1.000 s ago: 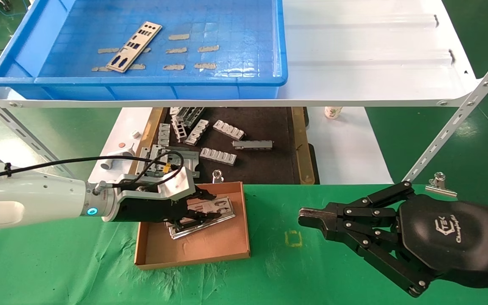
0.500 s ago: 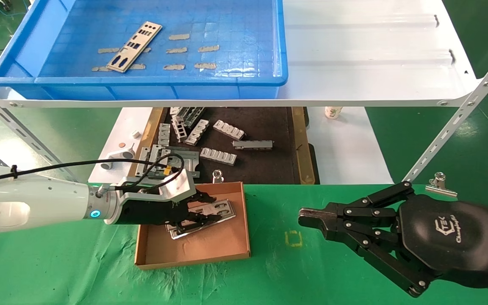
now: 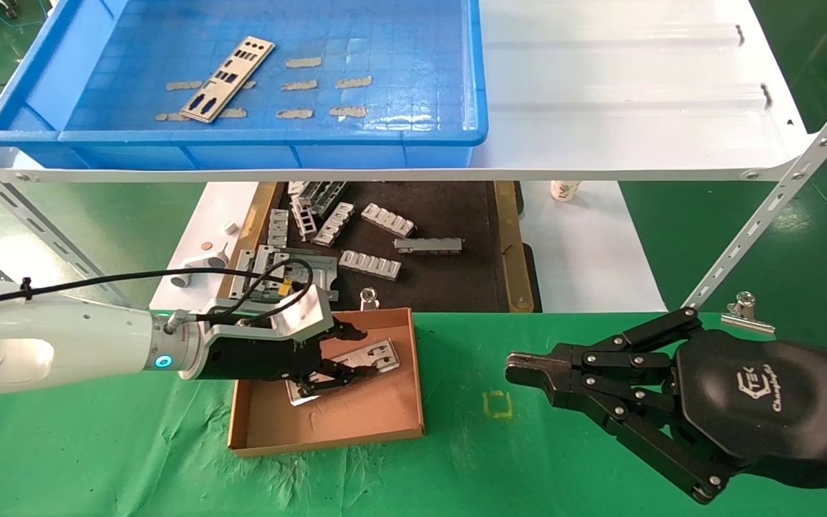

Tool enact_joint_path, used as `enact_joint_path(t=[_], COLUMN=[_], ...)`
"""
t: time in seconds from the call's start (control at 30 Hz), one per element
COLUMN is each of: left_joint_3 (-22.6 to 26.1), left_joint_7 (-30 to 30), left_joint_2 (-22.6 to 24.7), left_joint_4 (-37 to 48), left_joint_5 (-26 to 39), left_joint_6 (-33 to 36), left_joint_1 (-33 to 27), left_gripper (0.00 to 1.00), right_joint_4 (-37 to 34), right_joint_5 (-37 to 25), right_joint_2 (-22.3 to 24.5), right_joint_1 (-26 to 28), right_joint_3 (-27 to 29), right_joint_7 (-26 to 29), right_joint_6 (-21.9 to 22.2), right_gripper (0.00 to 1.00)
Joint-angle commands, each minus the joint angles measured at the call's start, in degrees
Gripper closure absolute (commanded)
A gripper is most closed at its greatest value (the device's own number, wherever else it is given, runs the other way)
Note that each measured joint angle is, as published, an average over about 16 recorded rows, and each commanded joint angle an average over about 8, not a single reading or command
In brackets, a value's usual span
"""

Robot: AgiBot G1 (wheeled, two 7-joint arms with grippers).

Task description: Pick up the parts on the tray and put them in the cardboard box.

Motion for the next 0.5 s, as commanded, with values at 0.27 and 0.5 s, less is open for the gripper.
enact_joint_path(t=[0.27,0.5], left_joint_3=[-0.43,-2.14], left_joint_7=[0.88,0.48], left_joint_2=[0.18,-1.68], left_joint_4=[1.76,2.07], left_joint_5=[-0.63,-3.49], left_joint_6=[1.04,6.69], left_joint_1=[-0.87,-1.88], left_gripper=[0.0,0.0], right_joint_4=[0.0,0.0], right_joint_5=[0.0,0.0], right_joint_2=[0.0,0.0], right_joint_1=[0.0,0.0], right_joint_3=[0.0,0.0], right_joint_7=[0.0,0.0], right_joint_6=[0.0,0.0], right_gripper=[1.0,0.45])
